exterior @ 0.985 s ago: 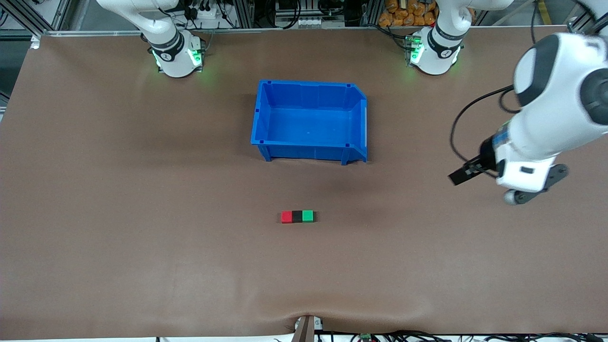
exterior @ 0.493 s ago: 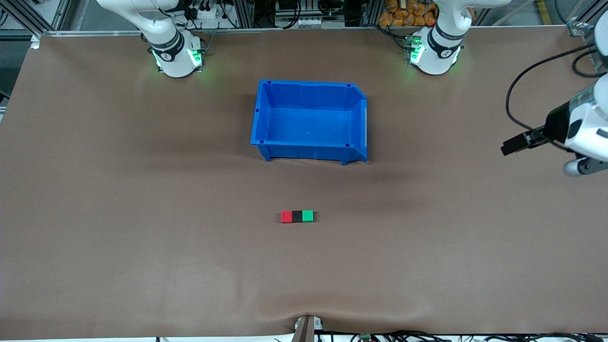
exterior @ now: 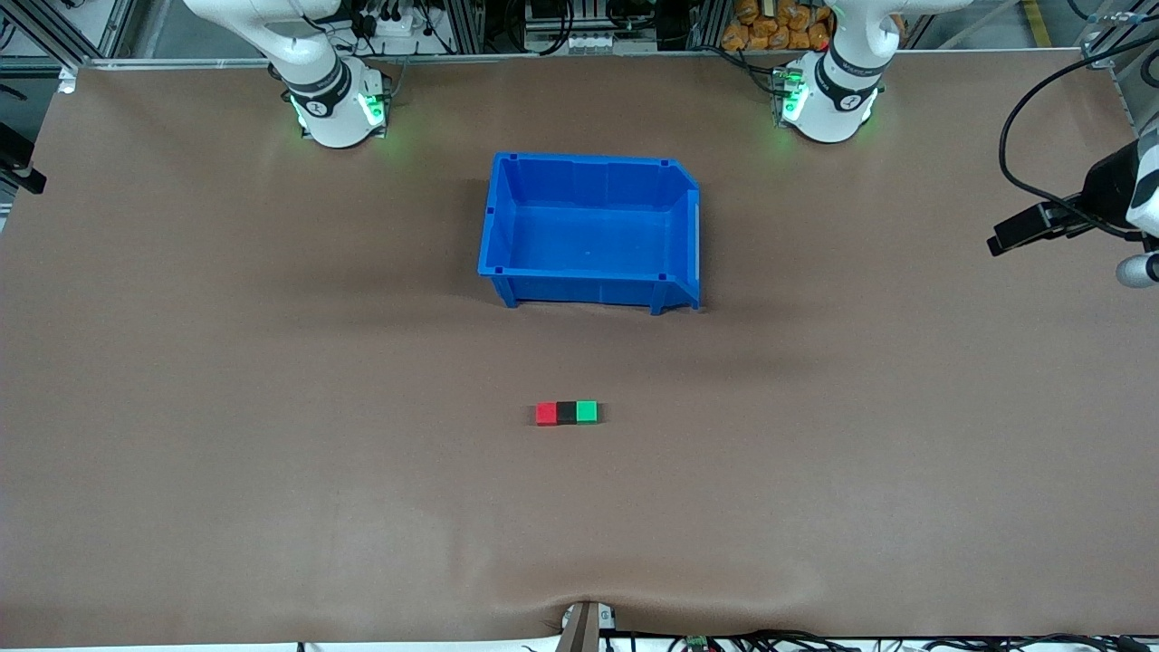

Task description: Attach green and red cubes to black cube

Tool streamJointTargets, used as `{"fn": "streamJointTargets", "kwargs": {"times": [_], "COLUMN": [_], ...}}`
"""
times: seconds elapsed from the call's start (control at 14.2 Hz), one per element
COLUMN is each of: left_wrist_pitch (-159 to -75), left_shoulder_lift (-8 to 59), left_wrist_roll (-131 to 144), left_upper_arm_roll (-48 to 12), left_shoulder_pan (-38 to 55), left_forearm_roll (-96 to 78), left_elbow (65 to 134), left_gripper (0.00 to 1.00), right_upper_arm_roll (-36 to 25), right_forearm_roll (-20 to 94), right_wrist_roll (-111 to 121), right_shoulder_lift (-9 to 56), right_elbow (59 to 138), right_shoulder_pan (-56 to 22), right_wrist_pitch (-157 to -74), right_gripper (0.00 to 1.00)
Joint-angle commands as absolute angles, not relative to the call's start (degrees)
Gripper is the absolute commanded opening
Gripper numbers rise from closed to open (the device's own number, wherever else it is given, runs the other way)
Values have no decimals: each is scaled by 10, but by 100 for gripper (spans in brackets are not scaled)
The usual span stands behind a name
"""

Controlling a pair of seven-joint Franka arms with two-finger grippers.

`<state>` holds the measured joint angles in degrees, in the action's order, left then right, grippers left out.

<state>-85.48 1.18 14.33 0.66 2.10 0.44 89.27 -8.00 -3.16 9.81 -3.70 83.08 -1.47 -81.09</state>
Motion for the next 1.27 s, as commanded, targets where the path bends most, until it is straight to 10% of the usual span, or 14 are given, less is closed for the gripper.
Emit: {"fn": "streamJointTargets", "kwargs": {"times": [0.0, 1.2], "left_wrist_pitch": [-869, -846], "left_shoulder_lift": [-47, -70], "left_wrist_roll": [105, 100], "left_upper_arm_roll": [-25, -51], "left_shoulder_pan": [-10, -12], "left_forearm_roll": [-1, 10], "left_elbow": [955, 925], "left_gripper": [100, 100], "right_upper_arm_roll": [-80, -77], "right_forearm_roll": [-10, -9], "right_wrist_roll": [157, 166], "right_shoulder_lift": [-36, -34], "right_elbow": [820, 821], "right_shoulder_pan": [10, 11], "right_wrist_pitch": [-801, -801], "right_gripper": [100, 100]}}
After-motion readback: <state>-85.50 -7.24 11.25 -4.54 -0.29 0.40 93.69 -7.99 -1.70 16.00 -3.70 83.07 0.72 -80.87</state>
